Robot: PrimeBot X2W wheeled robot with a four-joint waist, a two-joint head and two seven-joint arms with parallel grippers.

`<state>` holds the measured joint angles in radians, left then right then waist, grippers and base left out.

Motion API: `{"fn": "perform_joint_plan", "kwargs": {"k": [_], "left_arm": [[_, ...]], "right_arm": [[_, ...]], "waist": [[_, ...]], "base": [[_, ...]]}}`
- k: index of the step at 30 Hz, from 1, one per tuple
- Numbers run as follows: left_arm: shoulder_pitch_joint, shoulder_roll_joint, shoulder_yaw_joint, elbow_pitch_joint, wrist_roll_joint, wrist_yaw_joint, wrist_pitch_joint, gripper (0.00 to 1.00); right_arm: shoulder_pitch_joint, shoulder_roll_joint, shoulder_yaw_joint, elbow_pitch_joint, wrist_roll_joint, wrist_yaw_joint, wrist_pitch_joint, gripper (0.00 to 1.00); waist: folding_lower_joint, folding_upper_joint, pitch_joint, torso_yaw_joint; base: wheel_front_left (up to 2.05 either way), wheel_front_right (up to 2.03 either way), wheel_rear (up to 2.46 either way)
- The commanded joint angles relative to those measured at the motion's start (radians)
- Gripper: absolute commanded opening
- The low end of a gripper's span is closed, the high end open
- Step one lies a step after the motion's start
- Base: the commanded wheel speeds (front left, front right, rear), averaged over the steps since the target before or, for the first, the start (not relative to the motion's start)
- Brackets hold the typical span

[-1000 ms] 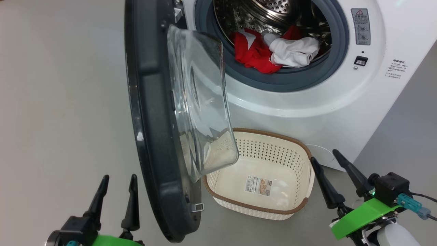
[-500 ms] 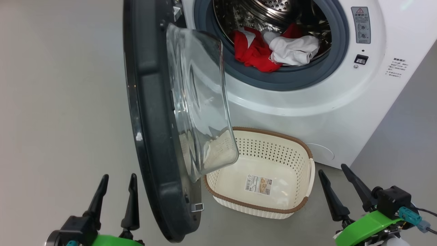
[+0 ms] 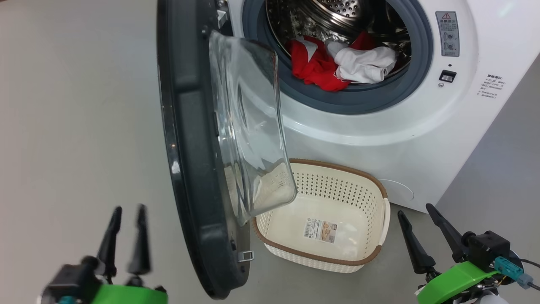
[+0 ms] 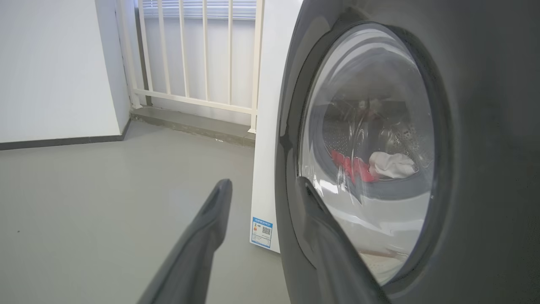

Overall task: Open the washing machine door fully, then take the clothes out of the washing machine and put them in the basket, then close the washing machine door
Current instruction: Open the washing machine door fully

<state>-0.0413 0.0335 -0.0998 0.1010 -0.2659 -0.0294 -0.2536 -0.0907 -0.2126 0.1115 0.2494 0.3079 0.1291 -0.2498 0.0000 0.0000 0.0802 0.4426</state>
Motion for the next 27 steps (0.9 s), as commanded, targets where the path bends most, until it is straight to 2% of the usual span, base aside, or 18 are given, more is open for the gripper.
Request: {"fn": "perform_joint_plan", "kwargs": {"k": [1, 6, 10, 15, 18, 22, 27], "left_arm": [[-0.034, 0.017, 0.053, -0.052, -0.013, 0.013, -0.008, 0.0], [-0.064, 0.017, 0.112, -0.199, -0.015, 0.029, -0.008, 0.0], [-0.071, 0.017, 0.094, -0.358, 0.003, 0.029, -0.008, 0.0], [-0.054, 0.017, 0.007, -0.517, 0.027, 0.036, -0.008, 0.0], [-0.034, 0.017, -0.062, -0.563, 0.051, 0.024, -0.008, 0.0], [-0.001, 0.017, -0.182, -0.567, 0.061, -0.018, -0.008, 0.0], [0.042, 0.017, -0.322, -0.476, 0.035, -0.053, 0.004, 0.0]], "right_arm": [[0.0, -0.002, 0.013, -0.027, -0.008, 0.002, -0.012, 1.0], [0.006, 0.0, 0.002, -0.036, -0.022, 0.002, -0.012, 1.0], [0.011, 0.006, -0.012, -0.052, -0.032, 0.002, -0.012, 1.0], [0.014, 0.012, -0.022, -0.067, -0.037, 0.002, -0.012, 1.0], [0.015, 0.015, -0.025, -0.075, -0.041, 0.002, -0.012, 1.0], [0.015, 0.016, -0.03, -0.083, -0.044, 0.002, -0.012, 1.0], [0.011, 0.015, -0.034, -0.089, -0.048, 0.002, -0.012, 1.0]], "waist": [[0.0, 0.0, -0.002, 0.002], [0.0, 0.0, -0.009, 0.005], [0.0, 0.0, -0.018, 0.006], [0.0, 0.0, -0.025, 0.002], [0.0, 0.0, -0.027, 0.001], [0.0, 0.0, -0.026, 0.002], [0.0, 0.0, -0.023, 0.003]], "base": [[0.0, 0.0, 0.0], [0.0, 0.0, 0.0], [0.0, 0.0, 0.0], [0.0, 0.0, 0.0], [0.0, 0.0, 0.0], [0.0, 0.0, 0.0], [0.0, 0.0, 0.0]]}}
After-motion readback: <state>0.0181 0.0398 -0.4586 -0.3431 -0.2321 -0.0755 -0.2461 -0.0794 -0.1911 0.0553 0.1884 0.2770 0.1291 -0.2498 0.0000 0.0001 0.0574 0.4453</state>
